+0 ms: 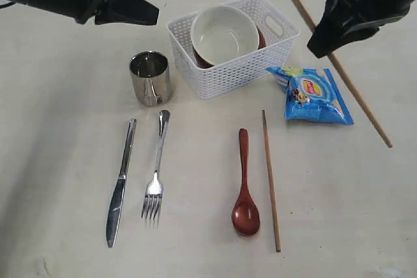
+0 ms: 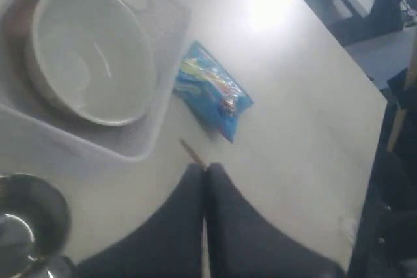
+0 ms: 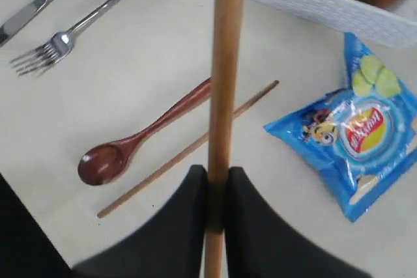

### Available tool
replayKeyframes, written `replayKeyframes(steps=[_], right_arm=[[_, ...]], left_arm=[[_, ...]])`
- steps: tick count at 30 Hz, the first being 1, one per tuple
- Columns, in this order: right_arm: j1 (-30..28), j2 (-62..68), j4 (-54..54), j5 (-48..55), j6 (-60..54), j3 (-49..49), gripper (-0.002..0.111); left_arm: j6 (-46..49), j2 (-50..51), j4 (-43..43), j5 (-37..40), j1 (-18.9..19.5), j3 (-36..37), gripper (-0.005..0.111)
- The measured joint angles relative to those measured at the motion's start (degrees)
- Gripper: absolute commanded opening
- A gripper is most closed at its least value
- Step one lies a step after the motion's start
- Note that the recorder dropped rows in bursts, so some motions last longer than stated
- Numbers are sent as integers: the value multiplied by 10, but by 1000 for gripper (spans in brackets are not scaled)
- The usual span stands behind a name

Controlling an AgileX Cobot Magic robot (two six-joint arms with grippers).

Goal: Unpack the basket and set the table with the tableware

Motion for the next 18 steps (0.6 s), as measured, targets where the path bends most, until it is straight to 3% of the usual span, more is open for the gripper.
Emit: replayKeyframes(steps=[6, 12, 15, 18], right_arm=[[98, -10, -111, 0, -101, 7, -1], [203, -10, -268, 0, -234, 31, -1], [249, -12, -314, -1, -284, 51, -1], [291, -17, -383, -1, -321, 82, -1]], left_arm=[[13, -25, -31, 107, 0, 22, 0], [22, -28, -55, 121, -21, 22, 2], [23, -28, -33, 122, -46, 22, 10], [23, -28, -15, 122, -73, 22, 26]])
